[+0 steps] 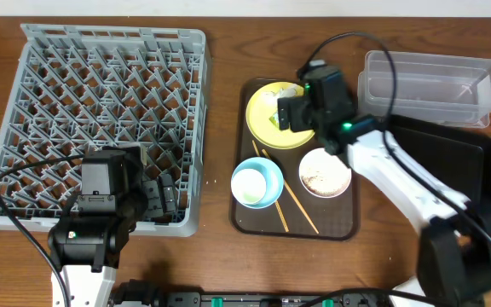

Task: Sort waste into correct bins and load items into the dishwasher
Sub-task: 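Move the right gripper over the yellow plate to the green wrapper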

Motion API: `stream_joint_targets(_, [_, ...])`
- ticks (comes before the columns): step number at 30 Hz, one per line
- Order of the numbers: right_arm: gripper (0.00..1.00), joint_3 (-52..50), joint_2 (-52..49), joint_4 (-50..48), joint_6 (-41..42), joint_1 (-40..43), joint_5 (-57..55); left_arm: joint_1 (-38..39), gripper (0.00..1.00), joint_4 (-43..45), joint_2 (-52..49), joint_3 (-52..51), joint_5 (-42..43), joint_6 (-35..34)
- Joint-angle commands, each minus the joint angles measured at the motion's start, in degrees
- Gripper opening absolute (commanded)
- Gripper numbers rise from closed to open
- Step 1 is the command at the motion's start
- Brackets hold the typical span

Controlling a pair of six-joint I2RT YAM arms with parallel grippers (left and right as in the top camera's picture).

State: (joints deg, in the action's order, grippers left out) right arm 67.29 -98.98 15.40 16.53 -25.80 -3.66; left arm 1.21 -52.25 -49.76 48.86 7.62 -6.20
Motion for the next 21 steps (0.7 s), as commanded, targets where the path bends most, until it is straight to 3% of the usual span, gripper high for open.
stream_joint_targets(1, [0.92,0.63,-4.24,-1.64,6.93,-1.09,-3.65,-0.28,0.92,0.04,0.02,1.40,0.72,-0.52])
stream_joint_targets(12, [0.89,0.63,-13.70,-6.12,16.90,-1.97,-5.14,-0.28,0.92,0.02,0.04,1.40,0.74,-0.52])
stream_joint_targets(14, [0.84,0.63,-14.84,-6.88,17.81,-2.08,-4.90,-0.28,0.91,0.02,0.04,1.40,0.74,-0.52])
stream_joint_targets(18, [0.59,0.63,-15.50,-7.10,18.80,-2.12,-4.92,-0.28,0.92,0.00,0.04,1.40,0.74,-0.52])
stream_joint_targets(21, [0.25,0.63,-15.08,-7.93,18.78,-1.99,-4.92,-0.28,0.92,0.02,0.04,1.40,0.74,-0.52])
